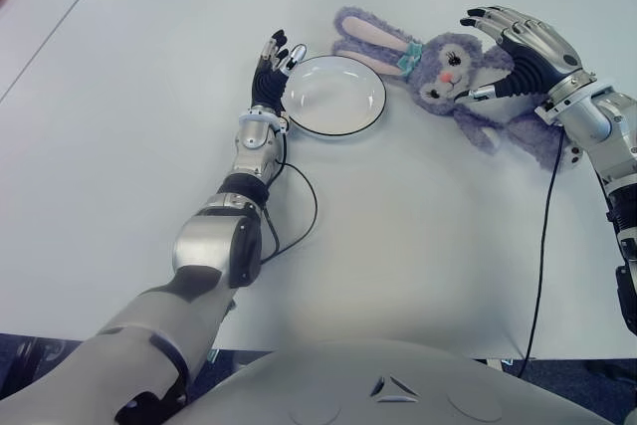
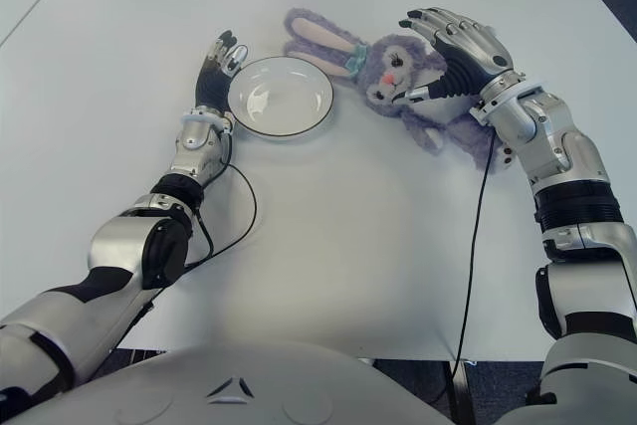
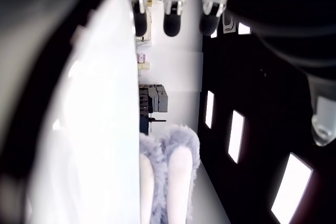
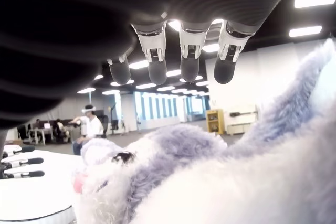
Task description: Put the doll into the plate.
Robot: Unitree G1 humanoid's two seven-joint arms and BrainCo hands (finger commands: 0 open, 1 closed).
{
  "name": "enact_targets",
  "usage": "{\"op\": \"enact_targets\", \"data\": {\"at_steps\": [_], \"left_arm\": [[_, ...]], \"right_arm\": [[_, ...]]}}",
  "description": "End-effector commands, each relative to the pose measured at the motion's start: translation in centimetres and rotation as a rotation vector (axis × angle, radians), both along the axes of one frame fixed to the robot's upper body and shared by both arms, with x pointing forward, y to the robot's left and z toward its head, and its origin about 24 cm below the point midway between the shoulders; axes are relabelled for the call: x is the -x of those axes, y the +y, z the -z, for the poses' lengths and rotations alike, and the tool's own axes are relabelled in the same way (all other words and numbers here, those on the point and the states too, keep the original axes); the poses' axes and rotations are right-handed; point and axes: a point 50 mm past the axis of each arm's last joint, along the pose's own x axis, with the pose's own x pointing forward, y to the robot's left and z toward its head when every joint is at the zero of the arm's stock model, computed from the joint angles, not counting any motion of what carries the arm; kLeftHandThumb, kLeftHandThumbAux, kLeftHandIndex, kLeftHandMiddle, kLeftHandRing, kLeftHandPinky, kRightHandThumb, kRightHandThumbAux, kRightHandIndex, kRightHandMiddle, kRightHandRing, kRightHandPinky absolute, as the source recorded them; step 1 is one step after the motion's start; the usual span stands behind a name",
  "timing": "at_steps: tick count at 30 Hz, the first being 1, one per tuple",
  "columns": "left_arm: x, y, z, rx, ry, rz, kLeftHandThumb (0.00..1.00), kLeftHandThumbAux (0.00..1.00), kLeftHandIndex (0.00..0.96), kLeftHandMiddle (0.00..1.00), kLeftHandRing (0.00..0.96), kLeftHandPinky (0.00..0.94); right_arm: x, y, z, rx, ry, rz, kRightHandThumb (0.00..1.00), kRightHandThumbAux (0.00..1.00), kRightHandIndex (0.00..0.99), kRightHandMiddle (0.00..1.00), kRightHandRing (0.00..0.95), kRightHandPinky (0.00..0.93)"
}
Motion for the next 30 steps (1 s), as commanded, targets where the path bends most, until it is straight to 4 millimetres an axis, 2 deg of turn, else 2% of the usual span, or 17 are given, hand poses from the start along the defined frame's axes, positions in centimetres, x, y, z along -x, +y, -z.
{"op": "enact_targets", "data": {"at_steps": [1, 10, 28, 30], "left_arm": [[8.7, 0.6, 12.8, -0.007, 0.576, -0.032, 0.000, 0.459, 0.000, 0.000, 0.000, 0.000], [8.7, 0.6, 12.8, 0.009, 0.576, -0.036, 0.000, 0.459, 0.000, 0.000, 0.000, 0.000], [8.6, 0.6, 12.7, 0.009, 0.573, -0.038, 0.000, 0.462, 0.000, 0.000, 0.000, 0.000], [8.6, 0.6, 12.7, 0.010, 0.572, -0.039, 0.000, 0.459, 0.000, 0.000, 0.000, 0.000]], "right_arm": [[0.4, 0.2, 1.3, 0.033, 0.048, -0.016, 0.000, 0.445, 0.000, 0.000, 0.025, 0.000], [1.1, -0.5, 3.6, 0.036, 0.134, 0.016, 0.000, 0.442, 0.000, 0.000, 0.032, 0.000], [0.6, -2.8, 4.3, 0.057, 0.187, 0.111, 0.000, 0.482, 0.000, 0.000, 0.027, 0.000], [0.5, -3.5, 4.8, 0.050, 0.204, 0.144, 0.000, 0.495, 0.000, 0.000, 0.021, 0.000]]}}
